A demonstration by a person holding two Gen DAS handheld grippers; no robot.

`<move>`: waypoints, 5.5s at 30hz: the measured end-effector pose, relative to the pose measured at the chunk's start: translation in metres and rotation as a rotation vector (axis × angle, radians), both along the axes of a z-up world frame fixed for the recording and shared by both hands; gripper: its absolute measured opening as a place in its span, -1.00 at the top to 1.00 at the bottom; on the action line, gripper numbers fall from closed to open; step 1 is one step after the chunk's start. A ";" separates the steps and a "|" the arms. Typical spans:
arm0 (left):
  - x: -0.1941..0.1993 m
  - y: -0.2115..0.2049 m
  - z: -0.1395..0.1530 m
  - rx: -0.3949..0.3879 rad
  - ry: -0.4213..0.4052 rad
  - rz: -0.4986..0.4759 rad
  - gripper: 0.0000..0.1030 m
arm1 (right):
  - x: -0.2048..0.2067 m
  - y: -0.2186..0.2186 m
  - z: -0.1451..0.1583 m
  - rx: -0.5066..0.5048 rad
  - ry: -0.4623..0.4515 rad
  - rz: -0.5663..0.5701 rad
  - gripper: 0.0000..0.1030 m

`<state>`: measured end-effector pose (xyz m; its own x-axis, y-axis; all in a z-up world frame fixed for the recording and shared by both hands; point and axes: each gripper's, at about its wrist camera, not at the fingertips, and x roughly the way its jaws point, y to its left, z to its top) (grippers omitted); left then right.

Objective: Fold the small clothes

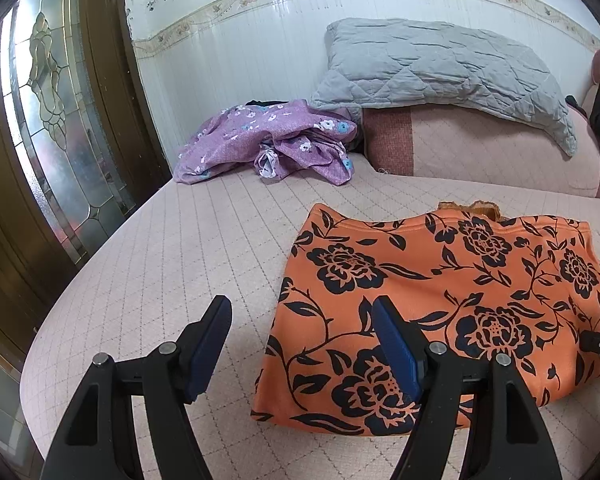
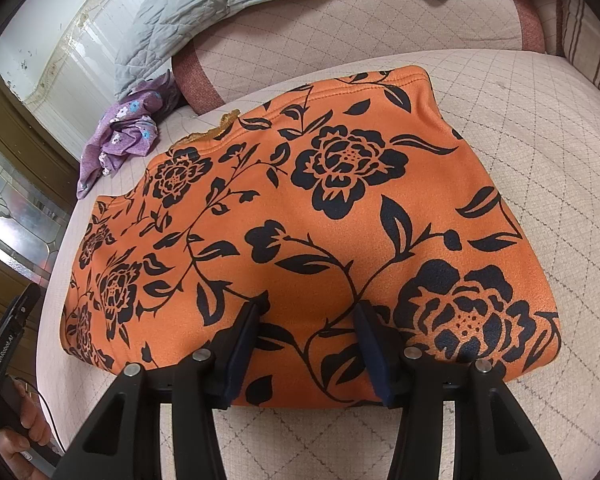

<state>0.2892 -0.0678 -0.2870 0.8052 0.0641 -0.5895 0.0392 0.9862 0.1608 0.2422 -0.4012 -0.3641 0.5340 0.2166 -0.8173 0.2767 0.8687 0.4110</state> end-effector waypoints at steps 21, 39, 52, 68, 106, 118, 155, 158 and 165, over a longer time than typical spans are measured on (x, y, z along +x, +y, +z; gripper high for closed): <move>-0.018 0.003 0.023 -0.008 -0.013 -0.015 -0.44 | -0.032 -0.012 0.028 0.110 -0.074 -0.062 -0.15; 0.002 0.059 -0.064 -0.635 0.501 0.034 -0.58 | -0.109 -0.074 -0.010 0.606 -0.062 -0.431 -0.46; 0.050 0.056 -0.080 -0.746 0.392 0.121 0.19 | -0.042 -0.098 -0.043 0.617 -0.126 -0.543 -0.56; -0.031 0.068 -0.008 -0.578 0.237 -0.066 0.64 | -0.099 -0.057 0.053 0.340 -0.284 -0.401 0.60; -0.076 0.028 -0.049 -0.089 0.211 -0.094 0.25 | -0.105 -0.005 0.027 0.173 -0.108 -0.170 0.13; -0.094 0.089 -0.034 -0.228 0.128 -0.034 -0.43 | -0.136 -0.021 0.025 0.337 -0.080 -0.222 -0.20; -0.107 0.119 -0.080 -0.694 0.367 0.045 0.41 | -0.246 -0.045 -0.020 0.568 -0.154 -0.567 0.41; -0.117 0.128 -0.070 -0.715 0.323 -0.002 0.56 | -0.246 -0.045 -0.019 0.546 -0.156 -0.559 0.45; -0.154 0.123 -0.038 -0.598 0.218 -0.087 0.61 | -0.242 -0.043 0.003 0.453 -0.221 -0.517 0.47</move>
<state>0.1357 0.0549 -0.3252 0.6503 -0.3866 -0.6539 0.0930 0.8948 -0.4366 0.0002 -0.4441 -0.3610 0.8025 0.1833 -0.5678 0.4749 0.3798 0.7939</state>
